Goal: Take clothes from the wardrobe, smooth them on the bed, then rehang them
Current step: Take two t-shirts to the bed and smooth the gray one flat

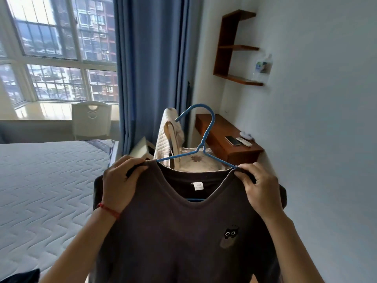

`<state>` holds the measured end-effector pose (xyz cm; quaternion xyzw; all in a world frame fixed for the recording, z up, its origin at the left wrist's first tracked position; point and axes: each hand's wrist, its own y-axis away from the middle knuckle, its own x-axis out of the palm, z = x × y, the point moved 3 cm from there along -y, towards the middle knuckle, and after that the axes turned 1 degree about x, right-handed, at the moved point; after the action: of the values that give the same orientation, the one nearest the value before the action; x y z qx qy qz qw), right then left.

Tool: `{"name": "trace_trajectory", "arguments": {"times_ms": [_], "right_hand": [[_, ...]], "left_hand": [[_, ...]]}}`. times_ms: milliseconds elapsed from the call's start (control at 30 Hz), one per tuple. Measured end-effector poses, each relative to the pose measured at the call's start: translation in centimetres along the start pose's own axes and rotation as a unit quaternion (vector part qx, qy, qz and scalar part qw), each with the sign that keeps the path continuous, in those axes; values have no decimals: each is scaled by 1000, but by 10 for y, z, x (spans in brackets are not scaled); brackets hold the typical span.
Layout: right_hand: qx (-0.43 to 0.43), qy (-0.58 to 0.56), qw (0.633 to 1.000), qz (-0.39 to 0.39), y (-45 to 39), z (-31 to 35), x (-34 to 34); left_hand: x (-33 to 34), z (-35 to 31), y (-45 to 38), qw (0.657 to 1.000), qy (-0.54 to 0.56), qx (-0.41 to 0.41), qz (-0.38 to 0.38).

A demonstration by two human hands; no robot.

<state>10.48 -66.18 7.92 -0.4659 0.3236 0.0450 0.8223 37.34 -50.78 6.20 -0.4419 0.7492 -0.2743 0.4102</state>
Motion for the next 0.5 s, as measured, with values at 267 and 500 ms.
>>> {"name": "trace_trajectory", "arguments": {"times_ms": [267,500], "right_hand": [[-45,-81,994,64,-128,1,167],[-2,-141,981,133,-216,-30,293]], "left_hand": [[18,126,-89,996,-46,-58,-58],[23,227,-155,984,-103,-115,-84]]}}
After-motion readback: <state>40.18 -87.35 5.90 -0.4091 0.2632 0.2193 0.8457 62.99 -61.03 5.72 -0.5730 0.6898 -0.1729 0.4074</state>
